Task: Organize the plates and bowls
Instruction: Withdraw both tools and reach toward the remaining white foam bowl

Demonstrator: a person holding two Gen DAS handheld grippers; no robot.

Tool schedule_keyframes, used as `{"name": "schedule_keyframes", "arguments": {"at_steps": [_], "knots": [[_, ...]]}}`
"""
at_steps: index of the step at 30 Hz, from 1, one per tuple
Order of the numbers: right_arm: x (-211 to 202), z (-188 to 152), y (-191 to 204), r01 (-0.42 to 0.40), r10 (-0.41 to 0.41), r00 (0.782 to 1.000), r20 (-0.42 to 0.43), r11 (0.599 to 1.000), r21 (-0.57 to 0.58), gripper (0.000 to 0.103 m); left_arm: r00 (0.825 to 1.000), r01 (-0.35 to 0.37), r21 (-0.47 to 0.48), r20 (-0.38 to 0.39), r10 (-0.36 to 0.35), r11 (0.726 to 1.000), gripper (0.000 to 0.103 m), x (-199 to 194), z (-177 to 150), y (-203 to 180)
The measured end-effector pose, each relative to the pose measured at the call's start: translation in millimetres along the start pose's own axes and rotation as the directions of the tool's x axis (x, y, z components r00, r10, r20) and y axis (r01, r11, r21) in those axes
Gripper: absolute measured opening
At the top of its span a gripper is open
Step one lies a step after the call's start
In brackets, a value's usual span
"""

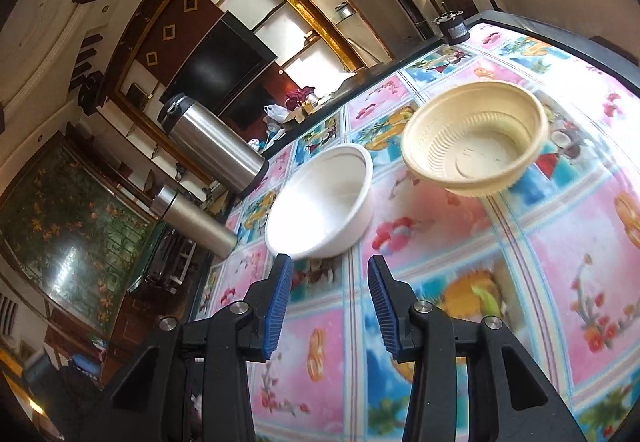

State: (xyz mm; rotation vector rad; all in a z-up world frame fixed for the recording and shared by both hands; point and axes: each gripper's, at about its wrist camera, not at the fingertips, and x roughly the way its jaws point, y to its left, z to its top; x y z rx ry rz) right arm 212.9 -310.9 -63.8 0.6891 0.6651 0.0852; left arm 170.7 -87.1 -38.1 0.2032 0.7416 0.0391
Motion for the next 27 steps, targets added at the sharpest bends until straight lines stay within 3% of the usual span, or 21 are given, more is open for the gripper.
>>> {"name": "schedule_keyframes", "arguments": {"at_steps": [4,10,14,18,23,27], "knots": [[26,12,2,0.022,-0.022,1.0,-0.002,0.998,0.057,0.045,1.0,0.001,-0.008,-0.021,-0.002,1.0,0.068,18,-2,-2],[68,28,-12,0.077,-0.07,0.997,-0.044,0.984,0.163,0.045,0.99,0.067,-0.048,-0.121,-0.073,0.997,0.068,44,-9,9],[92,34,-20,0.1,-0.083,0.993,-0.082,0.97,0.222,0.045,0.98,0.109,-0.125,-0.153,-0.128,0.986,0.068,52,10,25],[109,36,-29,0.117,-0.091,0.989,-0.114,0.961,0.252,0.044,0.981,0.094,-0.17,-0.151,-0.12,0.981,0.068,59,43,29],[121,36,-34,0.129,-0.094,0.985,-0.148,0.959,0.253,0.019,0.981,0.045,-0.163,-0.181,-0.075,0.986,0.068,77,72,20],[120,38,-38,0.105,-0.064,0.986,-0.157,0.956,0.274,0.014,0.978,0.012,-0.195,-0.201,-0.052,0.981,0.068,84,74,23]]}}
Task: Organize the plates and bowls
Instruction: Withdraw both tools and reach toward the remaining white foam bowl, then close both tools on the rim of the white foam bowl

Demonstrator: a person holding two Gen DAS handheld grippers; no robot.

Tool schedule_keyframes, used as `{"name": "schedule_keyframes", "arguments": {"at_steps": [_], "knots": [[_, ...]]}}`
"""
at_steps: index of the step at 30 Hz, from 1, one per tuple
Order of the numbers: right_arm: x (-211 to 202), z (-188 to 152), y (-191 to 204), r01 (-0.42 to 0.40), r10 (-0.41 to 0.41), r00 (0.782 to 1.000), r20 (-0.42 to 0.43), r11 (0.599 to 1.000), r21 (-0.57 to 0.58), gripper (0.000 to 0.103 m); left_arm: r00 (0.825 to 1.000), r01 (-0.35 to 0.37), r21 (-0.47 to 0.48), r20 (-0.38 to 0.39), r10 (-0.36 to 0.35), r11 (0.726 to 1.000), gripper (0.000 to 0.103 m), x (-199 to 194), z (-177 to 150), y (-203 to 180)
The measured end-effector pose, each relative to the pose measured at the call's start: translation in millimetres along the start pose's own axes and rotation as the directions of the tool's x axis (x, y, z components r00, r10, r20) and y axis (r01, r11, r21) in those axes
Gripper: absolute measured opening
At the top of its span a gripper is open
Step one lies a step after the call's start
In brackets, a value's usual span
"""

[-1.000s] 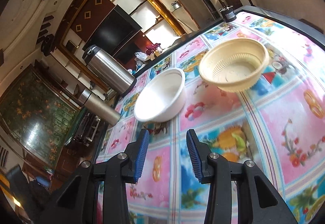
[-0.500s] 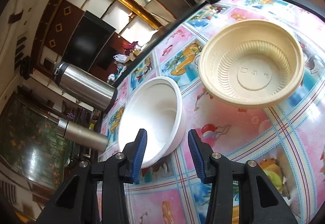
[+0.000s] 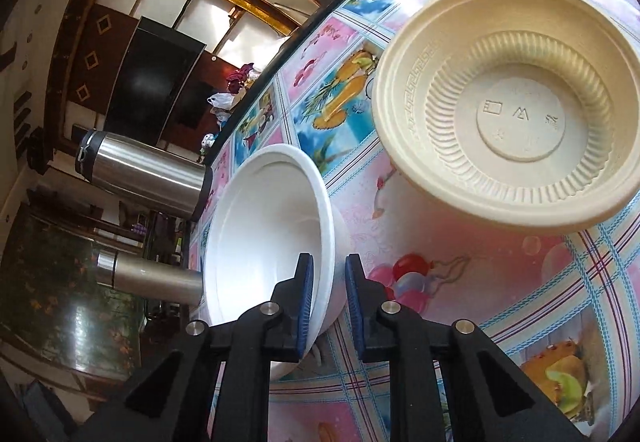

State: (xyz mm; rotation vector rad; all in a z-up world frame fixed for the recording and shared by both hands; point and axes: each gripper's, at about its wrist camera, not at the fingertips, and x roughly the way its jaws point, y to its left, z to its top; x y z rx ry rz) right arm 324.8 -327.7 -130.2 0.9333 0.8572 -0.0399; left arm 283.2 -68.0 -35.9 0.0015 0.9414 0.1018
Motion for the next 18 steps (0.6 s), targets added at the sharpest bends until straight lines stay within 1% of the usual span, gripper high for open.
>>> {"name": "schedule_keyframes", "arguments": {"at_steps": [2,4,9,10,11,14,16,18], "knots": [[-4,0,-1,-0.015,0.015,1.0,-0.005,1.0,0.007,0.012,1.0,-0.014,-0.002,-0.004,0.014,1.0,0.068,-1,-4,2],[-8,-1,-1,-0.022,0.022,0.999,-0.023,1.0,0.009,0.012,1.0,-0.022,-0.004,-0.004,0.022,1.0,0.068,-3,-7,3],[-13,-9,-11,-0.009,0.01,0.998,-0.065,1.0,0.016,0.012,0.999,-0.03,-0.001,-0.03,0.03,1.0,0.068,-2,-17,6],[-15,-11,-13,-0.008,0.01,0.997,-0.076,1.0,0.017,0.013,0.999,-0.018,-0.011,-0.044,0.017,1.0,0.068,-1,-19,8],[-17,-13,-14,-0.008,0.009,0.996,-0.083,1.0,0.014,0.016,0.998,-0.006,-0.019,-0.055,0.005,1.0,0.068,-1,-20,9],[-28,-19,-19,0.004,-0.006,0.996,-0.089,1.0,-0.017,0.016,0.995,0.027,-0.026,-0.091,-0.029,0.999,0.068,2,-20,9],[-37,-22,-23,-0.013,0.01,0.995,-0.098,1.0,-0.022,0.017,0.992,0.055,-0.05,-0.107,-0.06,0.997,0.068,2,-18,9],[-45,-23,-23,-0.038,0.032,0.992,-0.121,0.998,-0.044,0.017,0.99,0.066,-0.058,-0.117,-0.073,0.996,0.068,2,-16,6]]}}
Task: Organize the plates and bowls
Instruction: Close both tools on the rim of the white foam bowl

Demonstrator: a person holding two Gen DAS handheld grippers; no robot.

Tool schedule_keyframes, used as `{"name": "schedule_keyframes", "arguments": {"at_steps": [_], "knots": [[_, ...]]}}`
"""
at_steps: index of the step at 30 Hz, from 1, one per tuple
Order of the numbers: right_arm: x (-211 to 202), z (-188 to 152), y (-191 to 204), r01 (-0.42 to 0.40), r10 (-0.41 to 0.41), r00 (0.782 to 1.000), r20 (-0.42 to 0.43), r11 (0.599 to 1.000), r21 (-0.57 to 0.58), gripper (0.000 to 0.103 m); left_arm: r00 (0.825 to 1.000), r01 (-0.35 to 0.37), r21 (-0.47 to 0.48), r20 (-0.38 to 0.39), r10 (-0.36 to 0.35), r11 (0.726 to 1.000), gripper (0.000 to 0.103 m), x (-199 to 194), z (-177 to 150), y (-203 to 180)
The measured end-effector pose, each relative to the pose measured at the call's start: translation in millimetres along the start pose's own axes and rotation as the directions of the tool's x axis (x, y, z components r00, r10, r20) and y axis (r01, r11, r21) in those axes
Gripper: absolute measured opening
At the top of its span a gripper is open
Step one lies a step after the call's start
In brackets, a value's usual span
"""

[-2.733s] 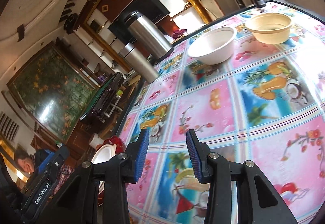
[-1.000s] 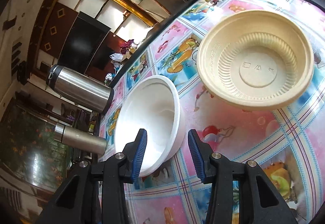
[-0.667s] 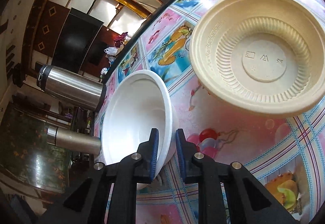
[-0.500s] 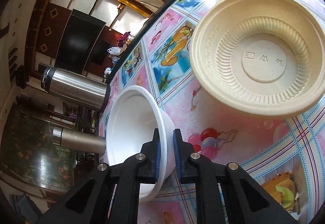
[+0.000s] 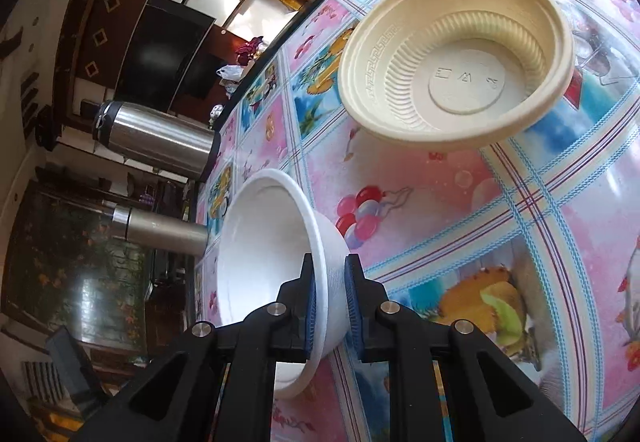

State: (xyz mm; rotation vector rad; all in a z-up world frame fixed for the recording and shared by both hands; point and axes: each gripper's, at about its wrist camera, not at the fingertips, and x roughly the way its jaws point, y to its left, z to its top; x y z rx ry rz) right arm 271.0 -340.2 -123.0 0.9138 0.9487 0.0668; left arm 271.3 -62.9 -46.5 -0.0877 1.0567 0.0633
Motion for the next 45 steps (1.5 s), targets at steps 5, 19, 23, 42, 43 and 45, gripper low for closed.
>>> {"name": "schedule_keyframes", "arguments": {"at_steps": [5,19,23,42,43,45], "knots": [[-15,-5,-5,-0.006,0.004,0.998,-0.055,0.999,-0.038,0.02,0.999,-0.006,0.021,-0.033,0.006,1.0,0.068,5,-6,-11],[-19,2,-20,-0.054,0.055,0.994,-0.092,0.998,0.017,0.05,0.996,0.044,-0.014,-0.083,-0.045,0.999,0.068,11,-30,-21],[-23,4,-20,-0.01,0.01,0.997,-0.081,1.0,-0.001,0.05,0.985,0.118,-0.077,-0.114,-0.126,0.99,0.068,15,-33,-14],[-32,8,-19,-0.004,0.002,0.996,-0.093,1.0,-0.017,0.05,0.961,0.27,-0.063,-0.041,-0.273,0.961,0.068,1,-35,-42],[-31,9,-21,0.005,-0.006,0.995,-0.096,1.0,-0.017,0.05,0.959,0.277,-0.066,-0.044,-0.28,0.959,0.068,4,-35,-42],[-30,11,-22,0.009,-0.01,0.995,-0.099,1.0,-0.013,0.05,0.955,0.289,-0.064,-0.05,-0.292,0.955,0.068,9,-34,-46]]}}
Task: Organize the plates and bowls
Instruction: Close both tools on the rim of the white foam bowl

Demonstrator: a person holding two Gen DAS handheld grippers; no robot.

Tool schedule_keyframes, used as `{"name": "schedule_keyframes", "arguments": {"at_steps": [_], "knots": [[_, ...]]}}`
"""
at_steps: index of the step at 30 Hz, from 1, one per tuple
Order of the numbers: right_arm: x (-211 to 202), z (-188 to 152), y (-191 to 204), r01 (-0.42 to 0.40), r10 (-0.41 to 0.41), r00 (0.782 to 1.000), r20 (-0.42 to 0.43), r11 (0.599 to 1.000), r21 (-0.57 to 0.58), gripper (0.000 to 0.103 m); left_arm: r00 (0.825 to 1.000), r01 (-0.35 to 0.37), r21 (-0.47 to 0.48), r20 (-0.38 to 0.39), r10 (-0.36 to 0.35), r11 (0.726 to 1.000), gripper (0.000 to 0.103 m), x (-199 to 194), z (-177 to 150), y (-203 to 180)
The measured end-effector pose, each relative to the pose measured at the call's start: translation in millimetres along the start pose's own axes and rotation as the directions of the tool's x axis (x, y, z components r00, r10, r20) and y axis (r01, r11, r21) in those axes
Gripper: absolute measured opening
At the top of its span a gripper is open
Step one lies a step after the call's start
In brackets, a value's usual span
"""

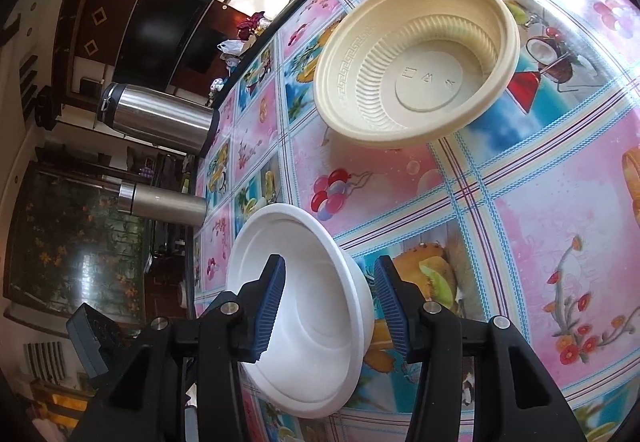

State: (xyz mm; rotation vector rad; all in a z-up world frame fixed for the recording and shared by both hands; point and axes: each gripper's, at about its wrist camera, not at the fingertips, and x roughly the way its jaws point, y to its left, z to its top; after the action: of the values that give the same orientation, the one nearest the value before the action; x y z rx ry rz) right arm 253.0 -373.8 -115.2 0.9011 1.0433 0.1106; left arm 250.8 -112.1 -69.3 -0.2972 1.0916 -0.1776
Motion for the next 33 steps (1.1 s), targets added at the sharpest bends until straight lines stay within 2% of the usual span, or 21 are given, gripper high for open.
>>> {"name": "schedule_keyframes", "arguments": {"at_steps": [4,10,16,19,27,33], "knots": [[-2,1,0,0.018,-0.018,1.0,0.001,1.0,-0.009,0.05,1.0,-0.003,0.057,-0.025,0.005,0.998,0.068,10,-4,-5],[-1,-3,1,0.05,-0.05,0.999,-0.001,0.999,-0.021,0.049,0.996,0.043,0.09,-0.078,-0.036,0.995,0.067,17,-13,-3],[-1,-13,14,0.092,-0.091,0.996,0.014,0.993,-0.076,0.049,0.999,0.022,0.121,-0.045,-0.016,0.992,0.068,13,-15,0],[3,-16,16,0.108,-0.108,0.994,0.01,0.99,-0.088,0.049,0.999,-0.025,0.127,-0.023,0.028,0.992,0.068,14,-16,4],[4,-19,20,0.145,-0.142,0.989,0.032,0.983,-0.112,0.05,0.995,-0.094,0.152,0.032,0.09,0.984,0.068,14,-17,5],[7,-21,20,0.162,-0.16,0.987,0.032,0.979,-0.126,0.048,0.994,-0.101,0.158,0.047,0.095,0.982,0.068,13,-17,5]]}}
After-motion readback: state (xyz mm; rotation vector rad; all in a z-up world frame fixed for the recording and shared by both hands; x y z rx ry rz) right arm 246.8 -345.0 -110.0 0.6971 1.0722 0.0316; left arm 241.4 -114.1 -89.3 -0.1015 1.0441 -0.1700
